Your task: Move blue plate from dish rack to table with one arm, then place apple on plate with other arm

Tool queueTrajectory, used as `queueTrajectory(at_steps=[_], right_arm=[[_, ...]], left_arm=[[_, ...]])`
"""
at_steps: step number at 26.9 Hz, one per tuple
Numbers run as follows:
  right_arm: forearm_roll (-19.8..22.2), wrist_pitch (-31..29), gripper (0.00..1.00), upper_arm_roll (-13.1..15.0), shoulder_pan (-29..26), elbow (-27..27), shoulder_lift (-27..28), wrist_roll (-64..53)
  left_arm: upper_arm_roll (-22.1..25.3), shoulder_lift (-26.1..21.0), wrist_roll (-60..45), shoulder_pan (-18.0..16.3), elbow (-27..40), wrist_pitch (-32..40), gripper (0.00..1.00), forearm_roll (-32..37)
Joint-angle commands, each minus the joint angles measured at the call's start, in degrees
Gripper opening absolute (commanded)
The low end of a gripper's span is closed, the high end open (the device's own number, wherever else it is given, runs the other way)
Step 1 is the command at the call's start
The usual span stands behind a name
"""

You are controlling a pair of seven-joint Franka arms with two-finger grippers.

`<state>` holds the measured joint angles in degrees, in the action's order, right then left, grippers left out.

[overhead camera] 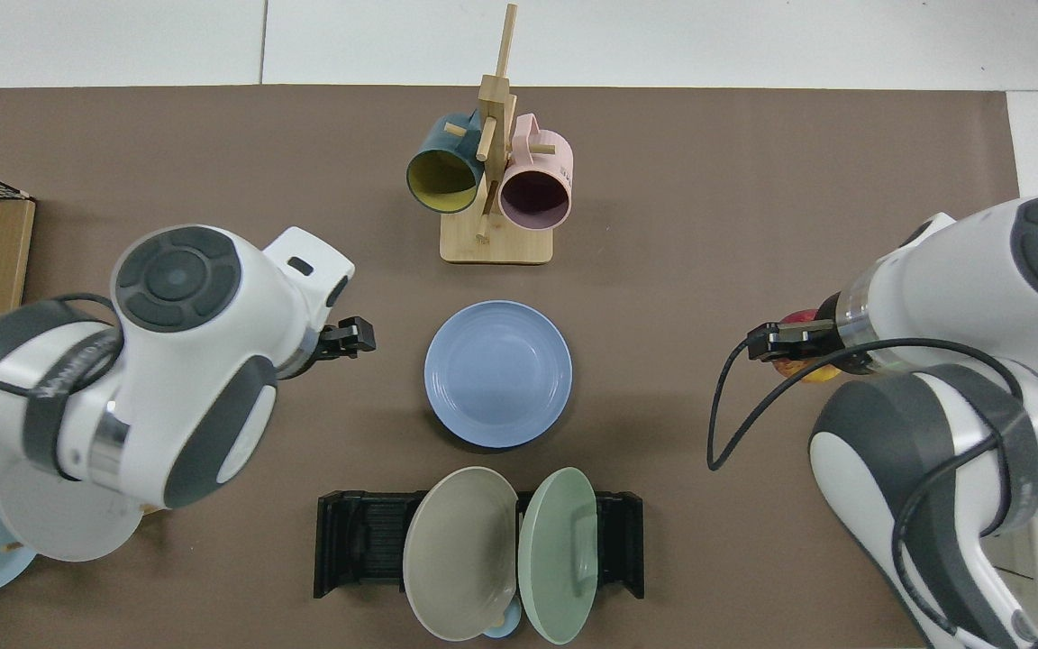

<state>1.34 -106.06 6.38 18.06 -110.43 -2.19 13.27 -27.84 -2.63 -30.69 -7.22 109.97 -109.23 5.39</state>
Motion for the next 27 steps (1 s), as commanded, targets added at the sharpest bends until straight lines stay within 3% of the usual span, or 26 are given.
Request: queueTrajectory(at_steps=[1,6,12,17,21,27], right_arm=[[-0.55,-1.25,0.11,-0.22,3.47,-0.58,0.34,6.15],[-0.2,-4.06,0.09,-0.22,8.04,-0.05,2.63,13.79],[-0.9,-6.52,0.07,-0.22,13.31,1.35,6.76,23.11],[-1.42,-8.72,0.07,-0.22,16.57,3.28,10.62,27.77],[-4.32,-8.81,0.07,-0.22,18.5,7.23,14.31,29.53],[-4.77,-13.2,0.06,-0.22,21.49,7.68,18.71,35.24]], left_arm=[[4.89,0.44,9.06,0.11,-8.36,10.78,1.0,0.14],[9.9,3.06,15.73,0.19,-9.51,13.68,1.0,-0.47],[15.62,8.61,23.21,0.02,-9.51,14.22,1.0,-6.18],[17.02,8.7,26.02,-0.16,-9.69,13.87,1.0,-6.27],[17.64,8.7,27.52,-0.07,-10.04,13.52,1.0,-6.27],[17.73,8.08,27.53,0.11,-10.22,12.9,1.0,-6.36]])
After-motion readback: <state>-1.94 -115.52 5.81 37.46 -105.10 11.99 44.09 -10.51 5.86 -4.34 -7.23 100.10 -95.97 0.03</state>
